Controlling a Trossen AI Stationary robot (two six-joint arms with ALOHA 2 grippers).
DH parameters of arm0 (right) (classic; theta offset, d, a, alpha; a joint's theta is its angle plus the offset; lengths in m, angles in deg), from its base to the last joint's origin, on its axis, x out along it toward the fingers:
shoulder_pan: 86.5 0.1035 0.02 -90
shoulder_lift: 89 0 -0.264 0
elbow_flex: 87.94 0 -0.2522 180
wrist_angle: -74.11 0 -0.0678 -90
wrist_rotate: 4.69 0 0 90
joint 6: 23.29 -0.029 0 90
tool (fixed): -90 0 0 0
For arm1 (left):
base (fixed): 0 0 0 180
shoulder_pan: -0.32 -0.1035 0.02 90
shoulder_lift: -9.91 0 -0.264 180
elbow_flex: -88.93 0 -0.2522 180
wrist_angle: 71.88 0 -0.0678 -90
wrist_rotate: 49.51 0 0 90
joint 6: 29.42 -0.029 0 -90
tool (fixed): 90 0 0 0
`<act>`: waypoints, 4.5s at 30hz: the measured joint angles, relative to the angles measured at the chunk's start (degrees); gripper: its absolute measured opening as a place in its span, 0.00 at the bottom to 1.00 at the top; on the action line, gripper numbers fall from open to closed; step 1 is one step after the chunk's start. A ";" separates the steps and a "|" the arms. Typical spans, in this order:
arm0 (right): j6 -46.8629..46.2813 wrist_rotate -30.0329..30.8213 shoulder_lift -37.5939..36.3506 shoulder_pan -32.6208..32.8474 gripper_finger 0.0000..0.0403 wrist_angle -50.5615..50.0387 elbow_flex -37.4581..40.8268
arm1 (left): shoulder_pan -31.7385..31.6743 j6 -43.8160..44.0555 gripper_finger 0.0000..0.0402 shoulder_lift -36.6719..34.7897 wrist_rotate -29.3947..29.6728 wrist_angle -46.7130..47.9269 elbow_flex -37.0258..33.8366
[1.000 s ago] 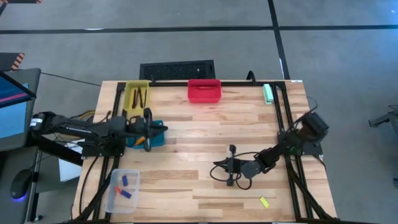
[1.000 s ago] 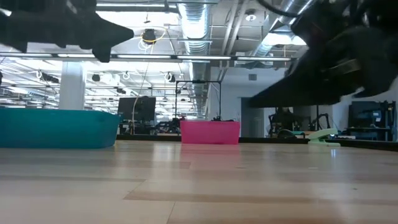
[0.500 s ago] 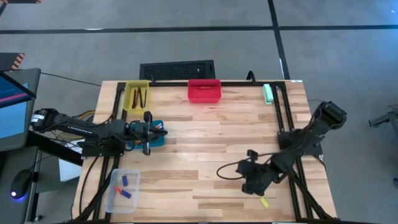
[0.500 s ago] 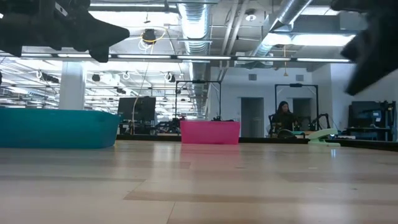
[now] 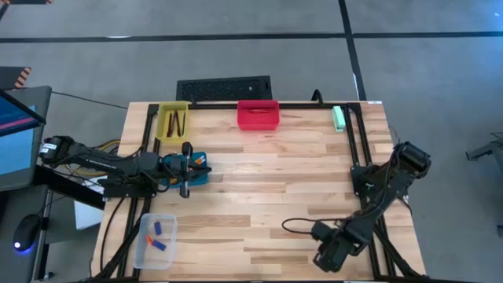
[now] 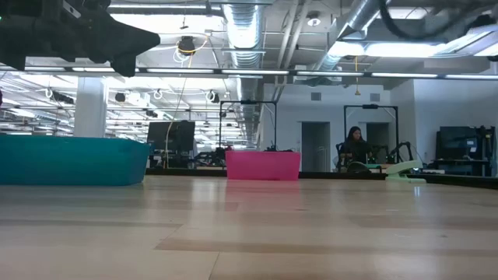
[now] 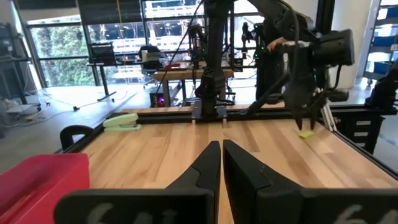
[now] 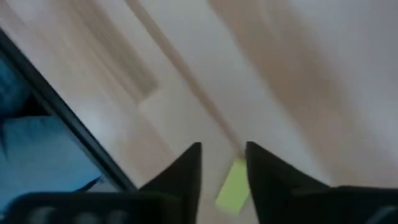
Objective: Sort crayons/erasers/pens/pencils in bins
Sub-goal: Put the light green eraser into the transparent bin
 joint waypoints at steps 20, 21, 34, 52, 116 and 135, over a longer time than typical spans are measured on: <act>-21.89 -4.23 7.07 7.99 0.57 -2.20 -0.90 | -0.04 -3.65 0.03 0.02 2.97 -0.23 0.04; -21.60 -4.66 7.63 7.99 0.55 -1.40 -0.95 | -0.04 -3.70 0.03 0.02 2.98 -0.26 0.04; -19.39 -5.97 10.15 7.99 0.40 -0.20 -1.09 | -0.04 -4.36 0.03 0.02 3.06 -0.37 0.04; 1.63 -3.88 10.32 2.32 0.20 -8.77 -6.24 | -0.06 1.07 0.03 0.02 2.81 -2.57 0.09; 102.01 28.28 9.93 -38.10 0.20 38.67 -10.69 | -0.10 63.00 0.45 30.29 -3.61 9.33 20.28; 103.43 28.65 9.93 -37.30 0.20 39.37 -10.67 | -1.39 63.31 0.27 33.70 -3.96 12.28 22.75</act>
